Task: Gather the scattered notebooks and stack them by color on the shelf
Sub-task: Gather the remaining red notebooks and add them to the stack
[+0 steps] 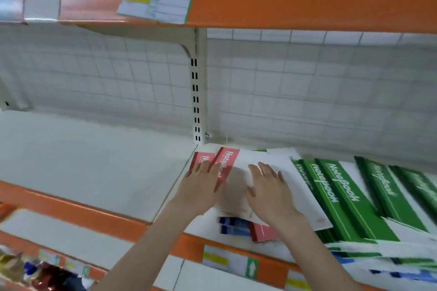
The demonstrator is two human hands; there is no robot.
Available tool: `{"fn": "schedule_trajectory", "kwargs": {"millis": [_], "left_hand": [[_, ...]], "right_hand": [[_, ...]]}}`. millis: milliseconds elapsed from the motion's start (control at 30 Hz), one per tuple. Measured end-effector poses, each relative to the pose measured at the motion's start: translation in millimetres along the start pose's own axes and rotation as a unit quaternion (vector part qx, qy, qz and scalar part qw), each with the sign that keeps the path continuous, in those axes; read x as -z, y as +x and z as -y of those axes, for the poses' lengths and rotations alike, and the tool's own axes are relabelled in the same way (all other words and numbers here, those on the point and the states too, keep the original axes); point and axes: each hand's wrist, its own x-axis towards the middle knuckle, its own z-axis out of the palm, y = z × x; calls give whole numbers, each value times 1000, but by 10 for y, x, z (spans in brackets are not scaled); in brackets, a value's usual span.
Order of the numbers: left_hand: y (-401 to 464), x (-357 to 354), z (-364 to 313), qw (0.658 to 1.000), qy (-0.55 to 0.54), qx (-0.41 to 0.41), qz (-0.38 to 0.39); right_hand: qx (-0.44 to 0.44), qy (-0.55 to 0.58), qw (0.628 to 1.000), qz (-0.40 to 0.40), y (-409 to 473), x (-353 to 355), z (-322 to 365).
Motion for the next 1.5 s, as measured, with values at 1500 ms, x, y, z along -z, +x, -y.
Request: {"fn": "schedule_trajectory", "kwargs": {"millis": [1500], "left_hand": [[527,-240,-61,959,-263,-49,94]], "right_hand": [[-58,60,996,2,51,-149,149]]}}
